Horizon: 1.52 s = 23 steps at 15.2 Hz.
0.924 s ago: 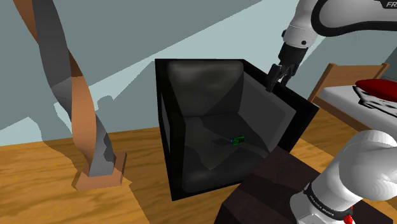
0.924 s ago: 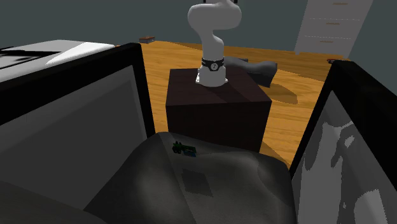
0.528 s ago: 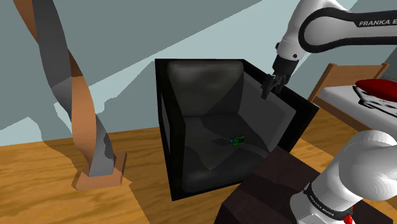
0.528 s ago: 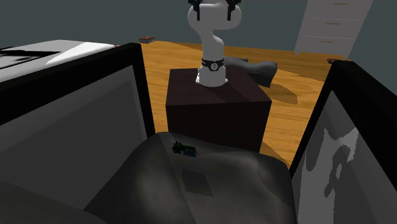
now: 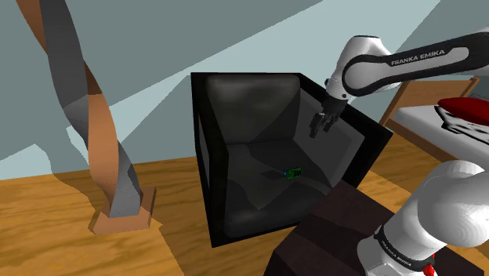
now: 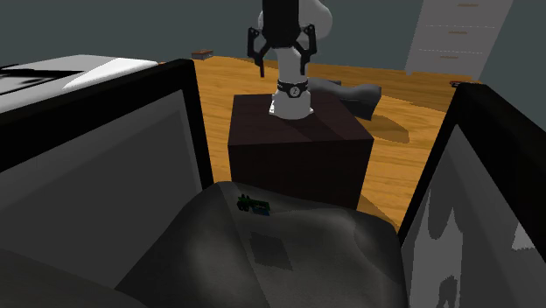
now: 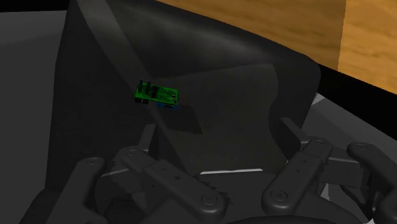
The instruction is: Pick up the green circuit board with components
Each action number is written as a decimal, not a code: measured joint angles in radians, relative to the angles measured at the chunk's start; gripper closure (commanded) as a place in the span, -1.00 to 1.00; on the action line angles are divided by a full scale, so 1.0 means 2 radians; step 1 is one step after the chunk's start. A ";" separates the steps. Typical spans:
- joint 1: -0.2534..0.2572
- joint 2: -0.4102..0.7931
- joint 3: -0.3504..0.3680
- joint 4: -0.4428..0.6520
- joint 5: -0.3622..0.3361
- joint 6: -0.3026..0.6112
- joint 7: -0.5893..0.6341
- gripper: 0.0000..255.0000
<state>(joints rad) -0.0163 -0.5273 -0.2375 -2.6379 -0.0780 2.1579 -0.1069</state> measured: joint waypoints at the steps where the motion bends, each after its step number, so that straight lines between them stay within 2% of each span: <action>1: 0.001 0.012 -0.006 -0.007 0.002 0.020 -0.008 -1.00; 5: 0.014 0.090 -0.038 -0.008 0.023 0.097 -0.052 -1.00; 9: 0.033 0.176 -0.069 0.003 0.073 0.167 -0.116 -1.00; 12: 0.047 0.242 -0.082 0.020 0.136 0.207 -0.178 -1.00; 14: 0.049 0.300 -0.082 0.040 0.200 0.234 -0.238 -1.00; 16: 0.041 0.344 -0.070 0.061 0.254 0.246 -0.287 -1.00; 19: 0.015 0.411 -0.039 0.096 0.327 0.264 -0.356 -1.00; 23: -0.026 0.491 0.005 0.146 0.395 0.281 -0.426 -1.00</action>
<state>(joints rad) -0.0676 0.4554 -0.2277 -2.3458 0.7115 2.7204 -0.9581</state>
